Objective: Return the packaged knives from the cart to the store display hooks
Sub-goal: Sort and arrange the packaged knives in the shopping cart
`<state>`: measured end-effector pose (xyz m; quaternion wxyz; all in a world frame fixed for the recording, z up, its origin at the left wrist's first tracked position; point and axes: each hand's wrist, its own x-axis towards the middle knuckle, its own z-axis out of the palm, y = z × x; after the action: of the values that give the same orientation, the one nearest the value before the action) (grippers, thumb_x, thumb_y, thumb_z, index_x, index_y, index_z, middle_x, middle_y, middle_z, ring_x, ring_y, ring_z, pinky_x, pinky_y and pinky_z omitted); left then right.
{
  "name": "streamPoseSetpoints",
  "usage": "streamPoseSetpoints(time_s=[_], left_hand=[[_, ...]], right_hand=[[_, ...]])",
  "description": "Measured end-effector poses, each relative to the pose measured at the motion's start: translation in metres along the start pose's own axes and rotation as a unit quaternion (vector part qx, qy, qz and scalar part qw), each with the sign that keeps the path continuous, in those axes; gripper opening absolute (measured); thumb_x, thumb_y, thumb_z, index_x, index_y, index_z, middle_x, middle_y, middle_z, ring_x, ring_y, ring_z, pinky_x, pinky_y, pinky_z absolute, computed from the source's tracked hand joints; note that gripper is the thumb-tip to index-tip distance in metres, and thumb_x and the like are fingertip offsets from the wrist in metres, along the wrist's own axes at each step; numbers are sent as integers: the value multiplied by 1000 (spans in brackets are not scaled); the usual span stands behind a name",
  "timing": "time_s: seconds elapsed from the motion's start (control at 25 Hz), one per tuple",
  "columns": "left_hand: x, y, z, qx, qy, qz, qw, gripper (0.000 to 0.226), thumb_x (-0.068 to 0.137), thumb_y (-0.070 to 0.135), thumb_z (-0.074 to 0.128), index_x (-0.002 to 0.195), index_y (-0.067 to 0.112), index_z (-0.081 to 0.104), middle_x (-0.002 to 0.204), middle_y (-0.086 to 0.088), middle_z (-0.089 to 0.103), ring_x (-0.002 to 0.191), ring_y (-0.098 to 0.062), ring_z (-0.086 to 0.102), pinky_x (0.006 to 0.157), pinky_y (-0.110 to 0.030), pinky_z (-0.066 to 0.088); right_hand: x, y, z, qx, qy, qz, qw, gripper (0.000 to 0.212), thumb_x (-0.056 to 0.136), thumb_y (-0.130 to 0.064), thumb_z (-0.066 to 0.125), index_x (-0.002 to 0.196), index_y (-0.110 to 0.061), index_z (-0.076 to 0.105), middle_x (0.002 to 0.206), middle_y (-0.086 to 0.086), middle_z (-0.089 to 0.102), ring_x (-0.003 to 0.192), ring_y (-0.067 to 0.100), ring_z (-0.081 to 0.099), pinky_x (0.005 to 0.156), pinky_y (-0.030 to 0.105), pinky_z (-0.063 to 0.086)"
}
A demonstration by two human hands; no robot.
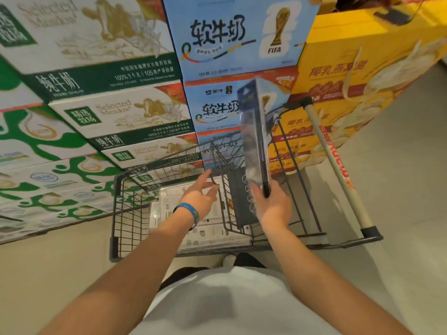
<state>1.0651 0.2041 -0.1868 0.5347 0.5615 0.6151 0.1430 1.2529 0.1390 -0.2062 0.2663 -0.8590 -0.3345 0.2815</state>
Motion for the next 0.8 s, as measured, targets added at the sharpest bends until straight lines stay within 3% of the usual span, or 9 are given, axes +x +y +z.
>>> streamPoseSetpoints(time_s=[0.12,0.2,0.32,0.44,0.52,0.6,0.68,0.8], left_hand=[[4,0,-4,13,6,0,1000,44,103,40,42,146,46,34,111,22,60,78,-3,72,70,-48,62],[8,-1,-7,49,-2,-2,999,42,103,43,41,144,45,35,114,16,63,74,-1,72,67,-46,62],[16,-1,-17,41,-54,-24,997,45,102,43,43,144,51,32,119,15,65,77,-5,73,73,-45,62],[15,-13,-25,-5,-90,-16,996,43,100,46,45,141,55,37,121,18,62,81,-8,74,78,-45,61],[9,-32,-33,-54,-77,-15,996,27,100,43,48,125,52,52,121,16,62,76,-9,75,75,-41,62],[5,-57,-50,-119,-44,-58,990,17,101,32,50,110,43,59,121,3,66,66,-10,73,63,-28,60],[4,-82,-74,-150,-21,-108,983,13,102,26,49,106,30,62,117,-7,68,55,-10,68,51,-21,52],[13,-116,-105,-98,-7,-153,983,15,103,28,48,107,24,62,114,-6,70,60,-13,68,57,-27,50]], right_hand=[[-2,30,20,-130,-58,-7,990,29,98,-50,59,99,-22,62,81,-5,62,76,22,60,60,31,45],[-6,42,32,-136,-86,4,987,31,103,-43,55,108,-14,64,89,1,67,75,21,58,57,30,43],[-5,38,39,-117,-90,51,988,30,107,-35,48,116,-8,58,102,13,71,90,31,67,73,41,55],[-8,23,38,-126,-84,58,987,37,106,-37,48,125,-5,56,114,16,69,103,35,65,86,47,55],[-16,0,36,-70,20,6,997,43,105,-43,47,130,-10,60,123,10,66,111,28,62,94,44,53],[-28,-44,36,40,109,-64,991,39,102,-47,44,122,-21,64,117,-4,66,106,14,61,88,22,51],[-39,-92,42,120,82,-144,979,31,99,-49,43,107,-30,65,101,-13,67,91,4,62,72,9,43],[-60,-133,72,106,-54,-231,966,18,96,-45,45,95,-38,62,85,-14,69,79,0,64,63,17,45]])
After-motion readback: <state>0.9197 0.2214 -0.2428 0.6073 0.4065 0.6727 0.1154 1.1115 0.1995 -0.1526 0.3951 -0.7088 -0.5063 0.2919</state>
